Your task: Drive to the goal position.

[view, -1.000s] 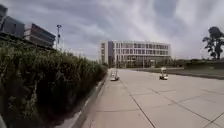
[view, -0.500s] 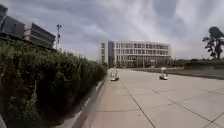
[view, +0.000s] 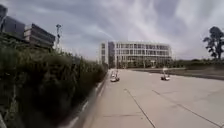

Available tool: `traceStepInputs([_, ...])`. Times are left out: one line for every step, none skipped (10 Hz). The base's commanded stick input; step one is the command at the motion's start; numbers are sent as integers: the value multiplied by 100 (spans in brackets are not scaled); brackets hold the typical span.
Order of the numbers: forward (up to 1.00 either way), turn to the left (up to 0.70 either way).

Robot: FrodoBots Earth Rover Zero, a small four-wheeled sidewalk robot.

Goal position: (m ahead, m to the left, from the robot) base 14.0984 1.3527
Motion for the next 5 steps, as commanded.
traceStepInputs([70, -35])
traceStepInputs([70, -35])
traceStepInputs([70, -17])
traceStepInputs([70, 0])
traceStepInputs([70, 0])
